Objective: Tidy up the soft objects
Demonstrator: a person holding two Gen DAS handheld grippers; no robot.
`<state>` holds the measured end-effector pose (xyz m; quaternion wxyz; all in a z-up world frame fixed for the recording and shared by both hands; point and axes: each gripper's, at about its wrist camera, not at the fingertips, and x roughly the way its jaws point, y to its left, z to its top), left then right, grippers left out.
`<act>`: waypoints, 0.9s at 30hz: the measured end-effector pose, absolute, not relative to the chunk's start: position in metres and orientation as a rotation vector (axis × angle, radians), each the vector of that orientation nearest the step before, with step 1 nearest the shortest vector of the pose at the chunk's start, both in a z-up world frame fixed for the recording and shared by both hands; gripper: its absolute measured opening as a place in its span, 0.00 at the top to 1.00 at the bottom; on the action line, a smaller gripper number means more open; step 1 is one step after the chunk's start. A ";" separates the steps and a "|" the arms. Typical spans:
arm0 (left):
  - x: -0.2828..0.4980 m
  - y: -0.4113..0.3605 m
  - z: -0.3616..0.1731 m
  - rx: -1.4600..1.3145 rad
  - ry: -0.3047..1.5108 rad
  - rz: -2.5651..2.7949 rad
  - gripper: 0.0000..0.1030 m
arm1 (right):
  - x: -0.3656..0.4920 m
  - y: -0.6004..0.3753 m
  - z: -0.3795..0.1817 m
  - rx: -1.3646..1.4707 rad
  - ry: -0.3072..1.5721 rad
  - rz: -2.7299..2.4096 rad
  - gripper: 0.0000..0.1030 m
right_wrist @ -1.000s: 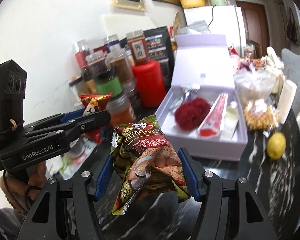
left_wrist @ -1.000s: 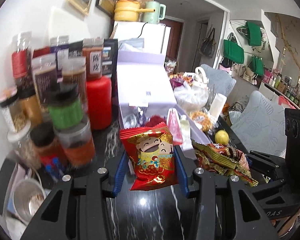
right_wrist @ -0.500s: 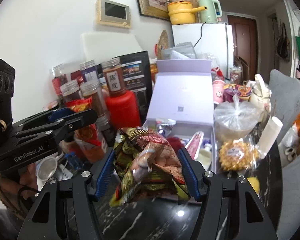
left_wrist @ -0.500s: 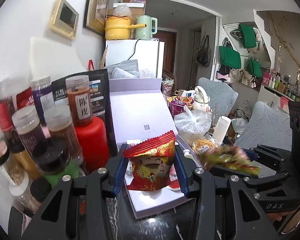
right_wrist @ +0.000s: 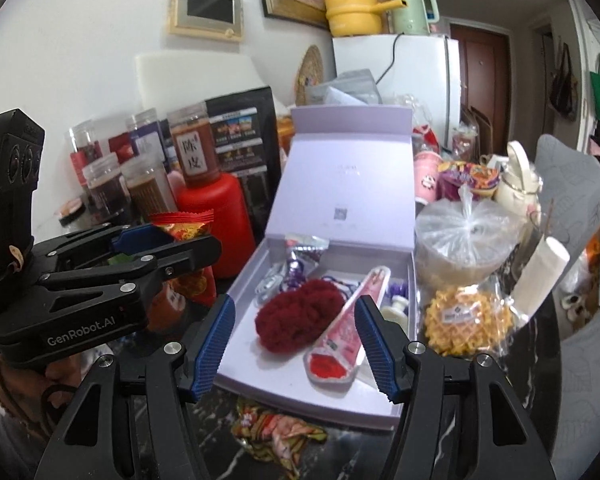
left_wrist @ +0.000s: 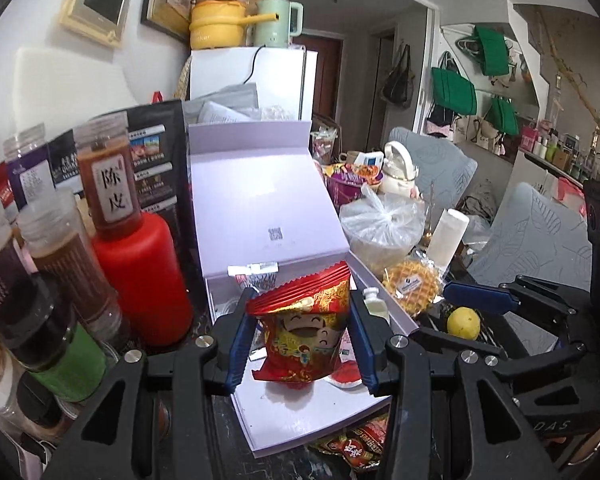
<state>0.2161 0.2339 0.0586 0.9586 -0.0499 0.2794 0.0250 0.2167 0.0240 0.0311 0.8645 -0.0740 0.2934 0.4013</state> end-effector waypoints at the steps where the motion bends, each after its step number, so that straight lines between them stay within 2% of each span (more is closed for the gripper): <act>1: 0.218 0.234 0.056 -0.100 0.574 0.050 0.57 | 0.218 0.024 0.028 -0.157 0.625 0.838 0.39; 10: 0.207 0.233 0.038 -0.098 0.607 0.060 0.57 | 0.212 0.019 -0.001 -0.172 0.711 0.834 0.39; 14: 0.198 0.233 0.031 -0.110 0.622 0.068 0.57 | 0.205 0.016 -0.017 -0.162 0.761 0.825 0.35; 16: 0.192 0.232 0.028 -0.116 0.626 0.071 0.57 | 0.201 0.015 -0.023 -0.162 0.777 0.813 0.31; 21: 0.175 0.231 0.023 -0.130 0.629 0.074 0.57 | 0.188 0.015 -0.037 -0.182 0.780 0.757 0.08; 27: 0.158 0.239 0.012 -0.162 0.652 0.095 0.58 | 0.178 0.023 -0.063 -0.203 0.833 0.696 0.04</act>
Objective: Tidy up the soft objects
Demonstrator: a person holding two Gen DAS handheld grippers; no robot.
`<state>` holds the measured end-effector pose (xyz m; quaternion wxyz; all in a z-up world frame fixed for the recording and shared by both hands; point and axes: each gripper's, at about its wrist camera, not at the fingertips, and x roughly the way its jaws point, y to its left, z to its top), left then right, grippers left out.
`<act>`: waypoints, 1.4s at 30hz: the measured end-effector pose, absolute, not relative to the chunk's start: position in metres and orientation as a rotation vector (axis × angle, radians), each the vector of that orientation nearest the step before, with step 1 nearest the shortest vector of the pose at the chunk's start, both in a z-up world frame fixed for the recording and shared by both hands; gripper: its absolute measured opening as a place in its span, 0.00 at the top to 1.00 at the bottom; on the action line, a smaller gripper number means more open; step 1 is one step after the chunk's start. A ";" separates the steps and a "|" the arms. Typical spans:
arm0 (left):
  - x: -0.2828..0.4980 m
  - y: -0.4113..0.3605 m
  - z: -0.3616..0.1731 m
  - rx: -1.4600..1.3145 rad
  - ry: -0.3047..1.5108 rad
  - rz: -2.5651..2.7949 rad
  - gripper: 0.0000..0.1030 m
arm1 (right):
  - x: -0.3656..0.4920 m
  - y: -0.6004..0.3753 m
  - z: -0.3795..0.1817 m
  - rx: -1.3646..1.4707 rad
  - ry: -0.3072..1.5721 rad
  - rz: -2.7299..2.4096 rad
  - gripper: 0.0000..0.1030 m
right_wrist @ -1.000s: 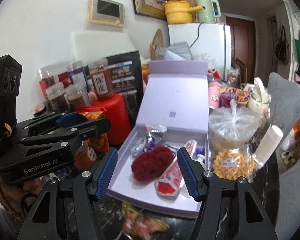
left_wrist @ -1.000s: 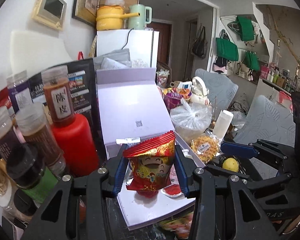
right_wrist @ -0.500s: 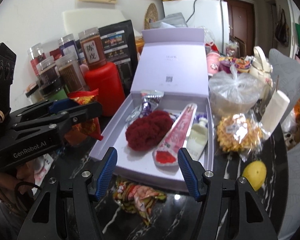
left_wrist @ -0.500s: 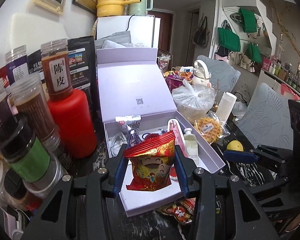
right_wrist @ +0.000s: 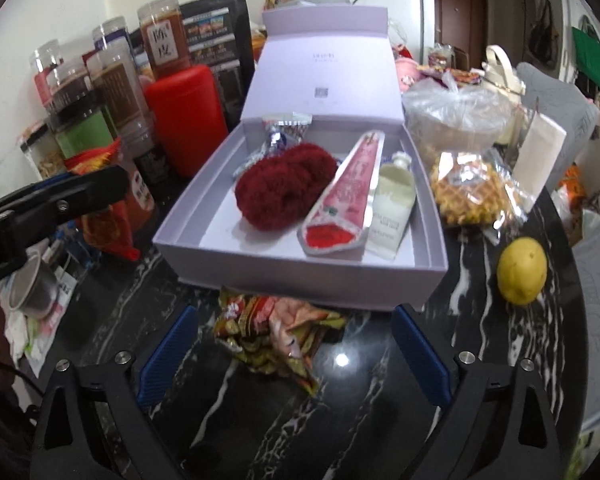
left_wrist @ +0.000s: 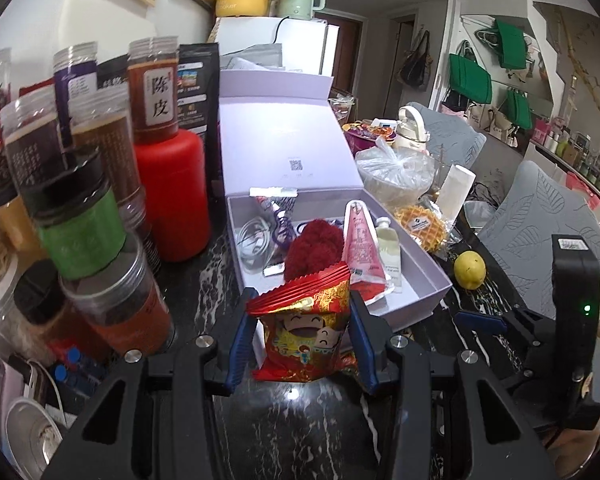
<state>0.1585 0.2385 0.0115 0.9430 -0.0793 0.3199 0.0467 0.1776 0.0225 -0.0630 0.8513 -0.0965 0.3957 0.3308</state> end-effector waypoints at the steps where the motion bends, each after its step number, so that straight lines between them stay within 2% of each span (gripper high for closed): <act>1: 0.156 0.240 0.009 -0.167 0.657 0.100 0.57 | 0.177 0.023 -0.067 -0.201 0.841 0.693 0.04; 17: 0.136 0.261 -0.024 -0.221 0.725 0.149 0.57 | 0.181 0.057 -0.110 -0.244 0.918 0.681 0.04; 19: 0.137 0.261 -0.024 -0.222 0.727 0.150 0.57 | 0.183 0.059 -0.114 -0.223 0.940 0.696 0.07; 20: 0.137 0.262 -0.025 -0.221 0.729 0.150 0.57 | 0.183 0.058 -0.116 -0.215 0.946 0.698 0.13; 21: 0.137 0.262 -0.025 -0.221 0.730 0.151 0.57 | 0.182 0.058 -0.115 -0.223 0.925 0.686 0.25; 22: 0.137 0.262 -0.026 -0.219 0.732 0.152 0.57 | 0.182 0.058 -0.115 -0.235 0.913 0.671 0.32; 24: 0.136 0.261 -0.027 -0.218 0.734 0.154 0.57 | 0.182 0.055 -0.114 -0.218 0.920 0.679 0.40; 29: 0.135 0.257 -0.028 -0.217 0.738 0.143 0.57 | 0.178 0.044 -0.108 -0.179 0.921 0.705 0.45; 42: 0.131 0.235 0.002 -0.169 0.678 0.102 0.57 | 0.150 0.010 -0.068 -0.174 0.849 0.725 0.45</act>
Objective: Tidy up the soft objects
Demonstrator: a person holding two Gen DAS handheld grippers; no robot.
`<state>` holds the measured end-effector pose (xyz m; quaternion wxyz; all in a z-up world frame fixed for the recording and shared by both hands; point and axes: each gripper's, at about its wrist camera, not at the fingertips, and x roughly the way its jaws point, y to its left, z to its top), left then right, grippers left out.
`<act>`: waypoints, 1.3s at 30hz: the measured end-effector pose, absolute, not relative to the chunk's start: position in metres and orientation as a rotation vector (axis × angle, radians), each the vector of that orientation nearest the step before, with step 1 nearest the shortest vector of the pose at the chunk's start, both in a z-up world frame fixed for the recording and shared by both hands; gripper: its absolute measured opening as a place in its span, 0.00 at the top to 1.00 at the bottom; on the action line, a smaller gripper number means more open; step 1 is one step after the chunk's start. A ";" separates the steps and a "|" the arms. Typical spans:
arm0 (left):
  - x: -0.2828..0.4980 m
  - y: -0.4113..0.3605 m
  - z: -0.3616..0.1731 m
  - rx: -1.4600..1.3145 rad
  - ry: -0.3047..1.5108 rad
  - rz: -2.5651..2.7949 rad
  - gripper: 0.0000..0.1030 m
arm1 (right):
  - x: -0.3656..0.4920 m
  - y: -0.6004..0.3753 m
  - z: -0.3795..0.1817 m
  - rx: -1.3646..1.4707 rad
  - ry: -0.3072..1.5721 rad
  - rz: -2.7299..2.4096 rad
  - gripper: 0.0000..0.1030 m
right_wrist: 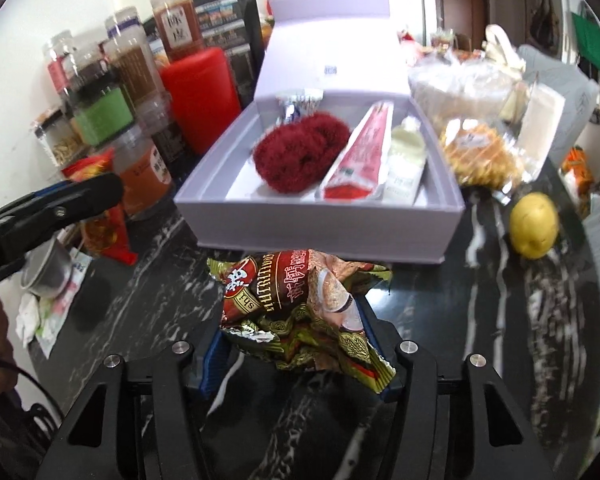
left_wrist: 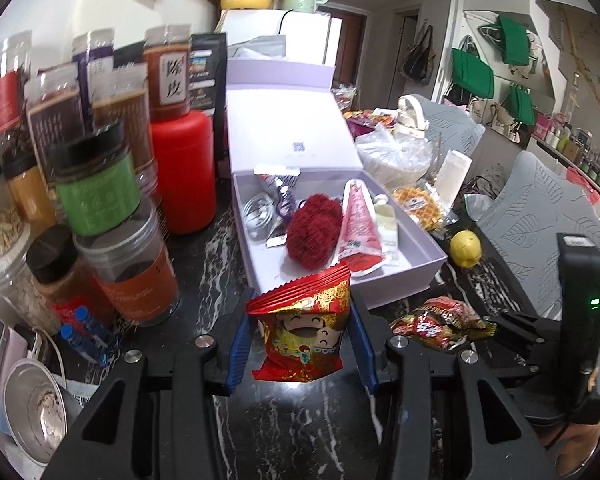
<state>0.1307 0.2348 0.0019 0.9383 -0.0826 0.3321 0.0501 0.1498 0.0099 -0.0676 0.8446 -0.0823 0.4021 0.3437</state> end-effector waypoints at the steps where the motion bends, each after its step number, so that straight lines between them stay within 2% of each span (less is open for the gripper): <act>1: 0.131 0.233 0.005 -0.166 0.674 0.098 0.57 | 0.148 0.007 -0.060 -0.176 0.830 0.723 0.45; 9: 0.143 0.219 0.034 -0.145 0.615 0.060 0.57 | 0.154 -0.002 -0.011 -0.193 0.708 0.721 0.45; 16: 0.168 0.217 0.050 -0.125 0.585 0.045 0.57 | 0.179 0.004 0.009 -0.190 0.646 0.726 0.45; 29: 0.228 0.237 0.042 -0.105 0.603 0.076 0.57 | 0.238 0.028 0.000 -0.198 0.637 0.736 0.45; 39: 0.266 0.241 0.016 -0.078 0.643 0.067 0.57 | 0.271 0.047 -0.016 -0.214 0.623 0.737 0.45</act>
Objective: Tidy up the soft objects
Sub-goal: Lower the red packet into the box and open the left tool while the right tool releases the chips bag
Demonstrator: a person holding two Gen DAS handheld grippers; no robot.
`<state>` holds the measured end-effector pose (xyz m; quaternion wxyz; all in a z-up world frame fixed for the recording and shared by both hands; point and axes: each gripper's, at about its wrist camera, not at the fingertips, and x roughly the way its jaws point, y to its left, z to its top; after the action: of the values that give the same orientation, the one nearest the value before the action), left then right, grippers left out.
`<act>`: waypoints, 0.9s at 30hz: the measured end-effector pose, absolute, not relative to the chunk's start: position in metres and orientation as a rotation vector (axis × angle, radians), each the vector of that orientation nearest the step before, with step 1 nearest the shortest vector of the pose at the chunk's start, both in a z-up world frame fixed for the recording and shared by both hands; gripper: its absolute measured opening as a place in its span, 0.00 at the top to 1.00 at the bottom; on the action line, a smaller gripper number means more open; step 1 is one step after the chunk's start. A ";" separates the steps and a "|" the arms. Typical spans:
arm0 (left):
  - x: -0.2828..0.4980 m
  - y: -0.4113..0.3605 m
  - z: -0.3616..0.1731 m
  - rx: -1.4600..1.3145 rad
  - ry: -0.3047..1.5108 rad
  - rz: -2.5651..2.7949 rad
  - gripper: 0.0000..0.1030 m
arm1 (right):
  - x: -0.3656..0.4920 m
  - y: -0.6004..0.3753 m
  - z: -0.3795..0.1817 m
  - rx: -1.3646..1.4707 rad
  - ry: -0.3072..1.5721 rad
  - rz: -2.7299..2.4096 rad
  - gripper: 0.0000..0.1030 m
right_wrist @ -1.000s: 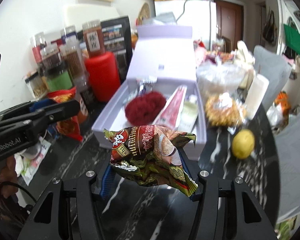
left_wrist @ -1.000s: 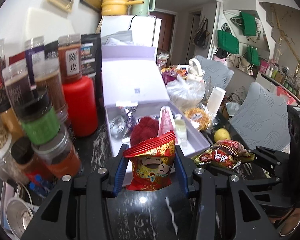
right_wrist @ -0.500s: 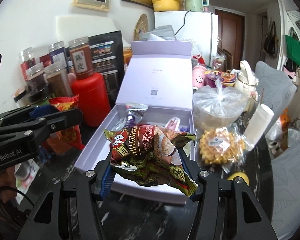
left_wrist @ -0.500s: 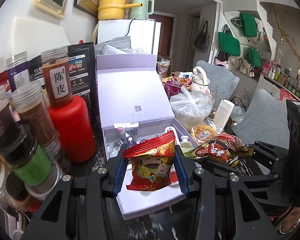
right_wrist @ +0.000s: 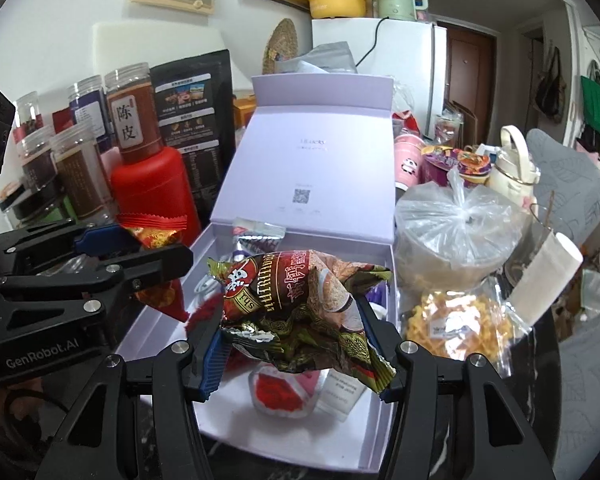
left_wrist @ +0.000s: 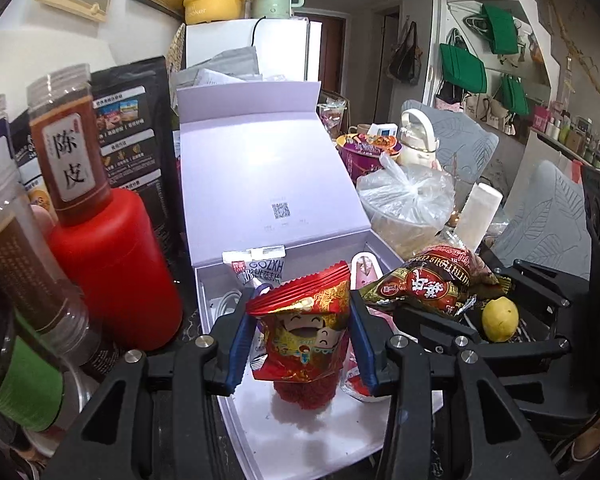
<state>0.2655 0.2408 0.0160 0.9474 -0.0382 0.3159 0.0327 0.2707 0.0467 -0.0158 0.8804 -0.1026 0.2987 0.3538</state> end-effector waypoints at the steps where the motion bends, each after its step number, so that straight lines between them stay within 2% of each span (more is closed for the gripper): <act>1: 0.269 0.242 0.013 -0.076 0.650 0.066 0.57 | 0.273 0.048 -0.020 -0.217 0.627 0.738 0.45; 20: 0.294 0.261 -0.052 -0.121 0.803 0.076 0.57 | 0.295 0.065 -0.081 -0.331 0.783 0.706 0.43; 25: 0.297 0.262 -0.060 -0.109 0.845 0.098 0.56 | 0.298 0.066 -0.083 -0.330 0.809 0.695 0.38; 27: 0.299 0.262 -0.061 -0.103 0.862 0.113 0.55 | 0.300 0.065 -0.082 -0.323 0.816 0.687 0.33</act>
<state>0.2986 0.2619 -0.0614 0.9058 -0.0499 0.4172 0.0549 0.2997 0.0648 -0.0819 0.8487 -0.1531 0.3873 0.3259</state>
